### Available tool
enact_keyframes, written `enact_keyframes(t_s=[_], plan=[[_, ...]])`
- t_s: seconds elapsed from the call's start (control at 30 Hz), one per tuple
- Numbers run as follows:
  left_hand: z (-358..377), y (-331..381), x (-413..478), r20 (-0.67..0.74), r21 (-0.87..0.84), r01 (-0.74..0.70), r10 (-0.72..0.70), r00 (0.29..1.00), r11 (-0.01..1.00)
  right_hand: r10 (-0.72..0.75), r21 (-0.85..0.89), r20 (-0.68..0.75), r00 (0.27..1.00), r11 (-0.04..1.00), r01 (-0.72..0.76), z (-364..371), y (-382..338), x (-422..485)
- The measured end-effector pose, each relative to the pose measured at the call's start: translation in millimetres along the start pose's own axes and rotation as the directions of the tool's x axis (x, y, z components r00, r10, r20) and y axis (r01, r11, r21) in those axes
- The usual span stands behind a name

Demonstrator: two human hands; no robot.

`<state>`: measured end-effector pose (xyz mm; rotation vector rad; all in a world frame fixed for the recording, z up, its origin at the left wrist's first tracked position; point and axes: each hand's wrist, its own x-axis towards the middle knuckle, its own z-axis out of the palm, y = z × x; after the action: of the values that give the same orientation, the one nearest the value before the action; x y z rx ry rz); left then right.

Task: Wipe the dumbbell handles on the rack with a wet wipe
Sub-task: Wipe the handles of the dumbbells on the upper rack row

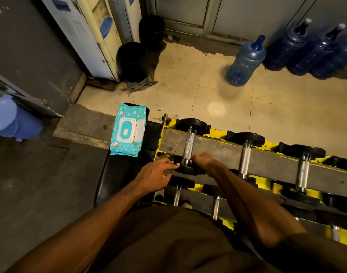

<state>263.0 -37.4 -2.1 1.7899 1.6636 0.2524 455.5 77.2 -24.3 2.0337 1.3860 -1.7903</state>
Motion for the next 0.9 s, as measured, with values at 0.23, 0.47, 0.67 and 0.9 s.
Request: enact_keyframes(t_s=[0.23, 0.47, 0.67, 0.9], plan=[[-1.3, -0.9, -1.0, 0.017, 0.02, -0.001, 0.001, 1.0, 1.0, -0.04, -0.049, 0.0, 0.999, 0.998, 0.04, -20.1, 7.7, -8.9], [2.6, 2.2, -1.0, 0.02, 0.018, 0.003, -0.004, 1.0, 1.0, -0.545, -0.334, -0.073, 0.835, 0.802, 0.495, -12.0, 5.9, -17.2], [1.8, 1.0, 1.1, 0.019, 0.027, 0.004, -0.004, 1.0, 1.0, -0.489, -0.158, -0.389, 0.781, 0.87, 0.466, 3.4, 1.9, -16.8], [0.2, 2.5, 3.2, 0.001, 0.0, -0.004, 0.004, 1.0, 1.0, -0.399, -0.039, -0.303, 0.866, 0.913, 0.407, -5.7, -3.8, -7.4]])
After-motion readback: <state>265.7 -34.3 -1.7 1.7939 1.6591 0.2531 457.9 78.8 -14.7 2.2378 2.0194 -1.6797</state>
